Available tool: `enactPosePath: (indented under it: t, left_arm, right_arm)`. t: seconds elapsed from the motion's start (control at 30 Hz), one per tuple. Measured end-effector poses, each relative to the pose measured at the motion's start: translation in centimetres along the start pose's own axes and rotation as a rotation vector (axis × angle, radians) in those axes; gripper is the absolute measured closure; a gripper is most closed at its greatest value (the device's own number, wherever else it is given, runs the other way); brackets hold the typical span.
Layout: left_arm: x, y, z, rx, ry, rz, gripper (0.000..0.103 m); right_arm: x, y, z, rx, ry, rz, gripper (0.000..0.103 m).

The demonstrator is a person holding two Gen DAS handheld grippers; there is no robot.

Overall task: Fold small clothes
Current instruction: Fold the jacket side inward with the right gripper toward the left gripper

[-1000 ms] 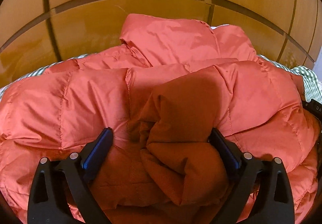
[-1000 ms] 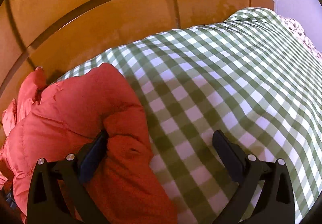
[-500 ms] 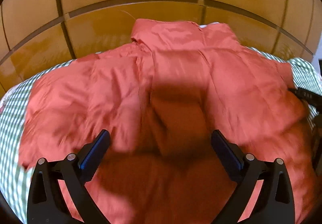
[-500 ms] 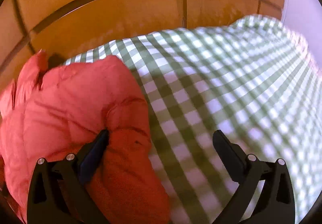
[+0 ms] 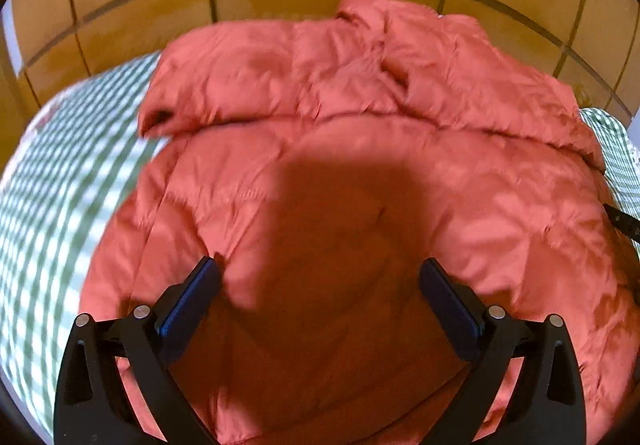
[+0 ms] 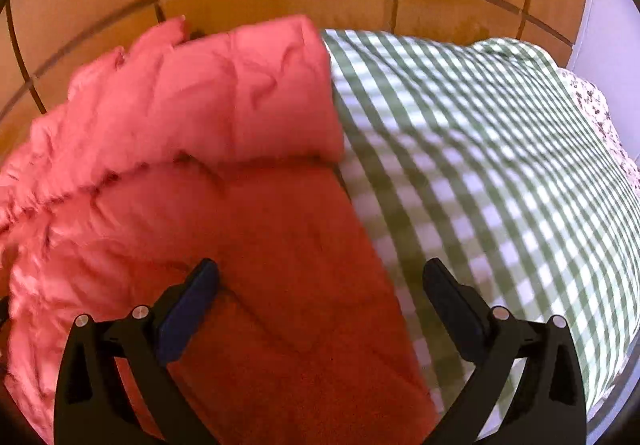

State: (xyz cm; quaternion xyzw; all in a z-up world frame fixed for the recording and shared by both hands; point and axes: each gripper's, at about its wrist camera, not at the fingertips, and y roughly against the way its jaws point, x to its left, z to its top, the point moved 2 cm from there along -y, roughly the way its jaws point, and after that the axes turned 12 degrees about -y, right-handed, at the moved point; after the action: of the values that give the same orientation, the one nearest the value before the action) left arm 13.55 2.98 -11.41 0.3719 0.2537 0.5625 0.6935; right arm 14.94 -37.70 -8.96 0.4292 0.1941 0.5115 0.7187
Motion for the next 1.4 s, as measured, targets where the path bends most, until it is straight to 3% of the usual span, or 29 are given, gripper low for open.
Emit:
enactPosePath:
  t: [0.23, 0.53, 0.8, 1.0, 1.1, 1.17, 1.23, 1.3, 1.4]
  left_arm:
    - [-0.4, 1.9, -2.2, -0.035, -0.045, 0.013, 0.004]
    - [0.8, 3.9, -4.3, -0.093, -0.100, -0.059, 0.004]
    - [3.7, 5.9, -5.7, -0.114, -0.037, -0.101, 0.004]
    - [6.8, 7.6, -7.0, -0.126, 0.007, -0.069, 0.004]
    - [8.6, 7.7, -8.0, -0.116, 0.053, -0.088, 0.005]
    - [9.8, 7.6, -8.8, -0.101, 0.096, -0.124, 0.018]
    - [10.9, 7.2, -9.8, -0.071, 0.166, -0.208, 0.025]
    - [11.1, 7.0, -10.6, -0.066, 0.212, -0.308, 0.026]
    - [10.3, 7.2, -11.4, -0.070, 0.187, -0.356, 0.026]
  right_arm:
    - [-0.1, 0.0, -0.2, -0.013, -0.010, 0.007, 0.002]
    - [-0.4, -0.3, -0.2, 0.014, -0.027, 0.025, 0.002]
    - [-1.5, 0.2, 0.0, 0.082, -0.068, 0.094, 0.002]
    - [-5.2, 4.6, -0.5, 0.038, -0.134, 0.286, 0.008]
    - [-7.2, 6.2, -1.1, 0.075, -0.149, 0.399, 0.008]
    - [-8.5, 6.8, -1.8, 0.112, -0.181, 0.463, 0.009]
    - [-9.9, 7.3, -3.0, 0.148, -0.212, 0.521, 0.011]
    - [-11.0, 7.5, -4.3, 0.174, -0.236, 0.565, 0.017]
    - [-11.9, 7.7, -6.9, 0.207, -0.253, 0.592, 0.025]
